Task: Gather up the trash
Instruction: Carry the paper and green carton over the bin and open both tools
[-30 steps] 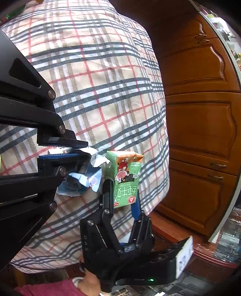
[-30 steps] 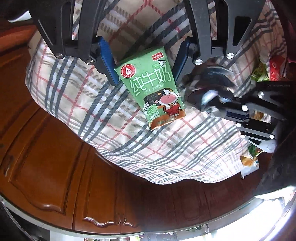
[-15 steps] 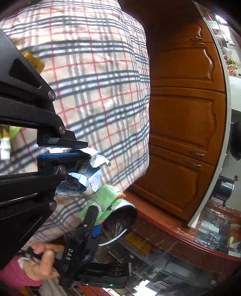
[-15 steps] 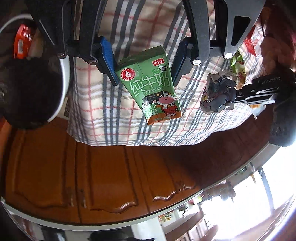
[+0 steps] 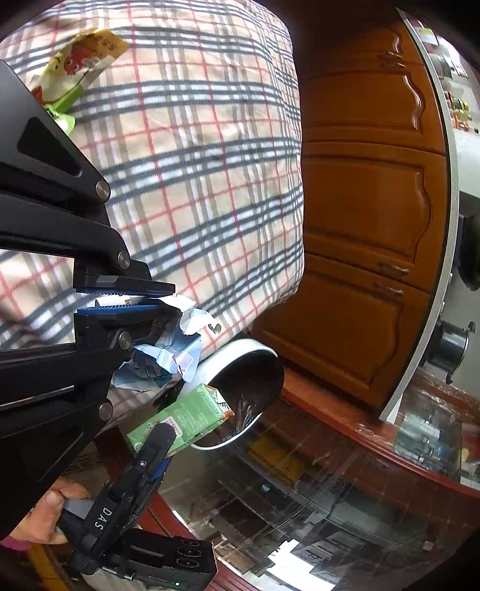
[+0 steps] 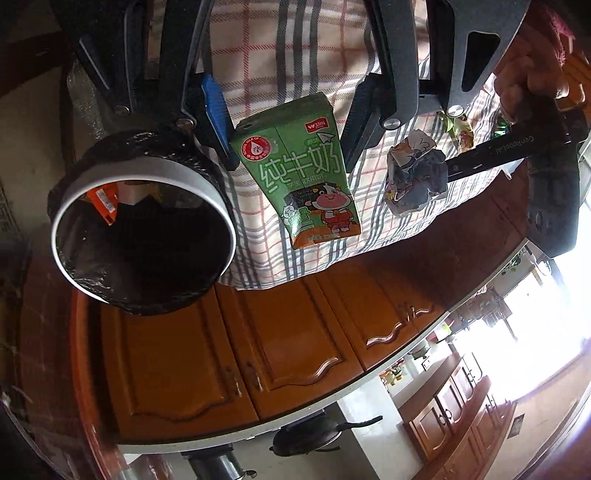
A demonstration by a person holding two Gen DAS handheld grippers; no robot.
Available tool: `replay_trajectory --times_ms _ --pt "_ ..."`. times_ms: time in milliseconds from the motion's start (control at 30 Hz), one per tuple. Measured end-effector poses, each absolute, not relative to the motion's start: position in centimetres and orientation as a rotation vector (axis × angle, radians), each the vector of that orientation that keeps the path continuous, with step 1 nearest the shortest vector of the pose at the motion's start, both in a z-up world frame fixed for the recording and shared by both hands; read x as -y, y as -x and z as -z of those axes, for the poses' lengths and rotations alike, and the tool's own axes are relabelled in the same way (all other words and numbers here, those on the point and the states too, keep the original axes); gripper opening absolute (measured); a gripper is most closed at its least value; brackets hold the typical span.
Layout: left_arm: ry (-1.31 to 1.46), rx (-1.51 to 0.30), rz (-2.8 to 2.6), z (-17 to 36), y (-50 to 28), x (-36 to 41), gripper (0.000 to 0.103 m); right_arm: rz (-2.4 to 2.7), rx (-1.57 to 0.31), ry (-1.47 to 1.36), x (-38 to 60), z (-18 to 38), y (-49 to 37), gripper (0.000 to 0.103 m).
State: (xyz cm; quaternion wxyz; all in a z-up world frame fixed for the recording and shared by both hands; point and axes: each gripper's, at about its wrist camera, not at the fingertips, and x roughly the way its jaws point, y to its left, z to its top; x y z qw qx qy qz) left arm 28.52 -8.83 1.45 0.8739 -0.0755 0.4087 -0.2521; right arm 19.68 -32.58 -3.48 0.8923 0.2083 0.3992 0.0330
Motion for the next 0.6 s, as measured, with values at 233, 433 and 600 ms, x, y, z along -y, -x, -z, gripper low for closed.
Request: replay_trajectory --times_ms 233,433,600 --pt "0.122 -0.848 0.557 -1.9 -28.8 11.9 0.003 -0.006 -0.799 -0.446 34.5 2.7 -18.3 0.056" --pt "0.102 -0.849 0.573 -2.1 -29.5 14.1 0.003 0.052 -0.777 -0.458 36.5 2.3 -17.8 0.056" --pt "0.079 -0.846 0.582 -2.4 -30.6 15.9 0.003 0.091 -0.764 -0.459 38.1 2.2 -17.1 0.056"
